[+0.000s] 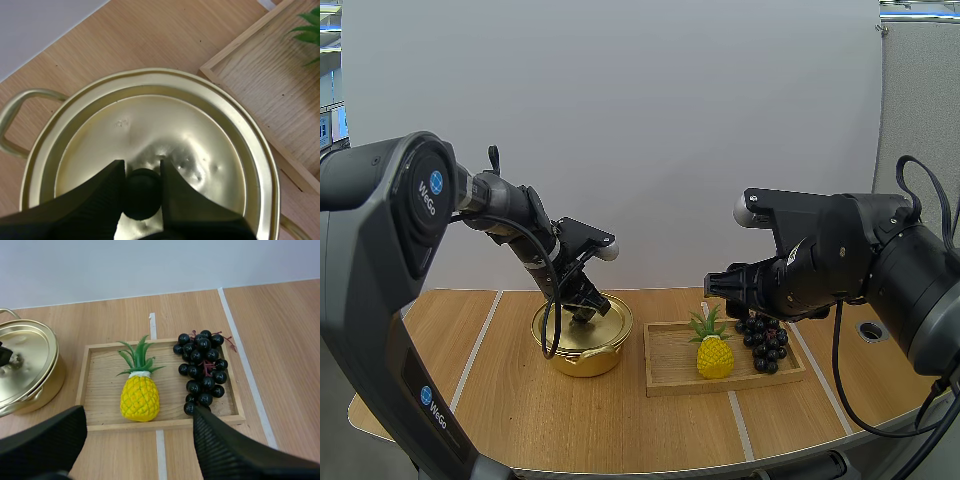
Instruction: Open the pot, put the pineapple inside, and close it
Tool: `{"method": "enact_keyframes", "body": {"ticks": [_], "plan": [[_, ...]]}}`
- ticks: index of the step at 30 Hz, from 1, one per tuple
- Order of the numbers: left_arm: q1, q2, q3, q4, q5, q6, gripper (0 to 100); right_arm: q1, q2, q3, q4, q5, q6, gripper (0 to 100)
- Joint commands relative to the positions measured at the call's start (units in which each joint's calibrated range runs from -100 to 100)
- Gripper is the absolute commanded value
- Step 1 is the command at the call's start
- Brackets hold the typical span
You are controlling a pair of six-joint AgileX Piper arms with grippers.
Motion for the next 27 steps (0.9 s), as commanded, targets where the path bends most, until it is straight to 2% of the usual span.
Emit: {"method": "enact_keyframes", "body": {"ticks": [1, 7, 15, 27], "plan": [[-0.04, -0.80, -0.50, 0.39, -0.50, -0.28, 0, -0.21, -0.37, -0.21, -0.46, -0.33, -0.29, 100], [-0.04, -6.65, -3.70, 0.39, 3.02, -0.96, 0, -0.21, -0.37, -0.21, -0.18, -0.38, -0.29, 100], [-0.04, -18.25, -16.15, 0.51, 10.82, -0.96, 0, -0.21, -0.37, -0.21, -0.18, -0.38, -0.29, 100], [-0.04, -29.17, -36.15, 1.21, 9.32, -3.46, 0, -0.21, -0.37, -0.21, -0.18, -0.38, -0.29, 100]]}}
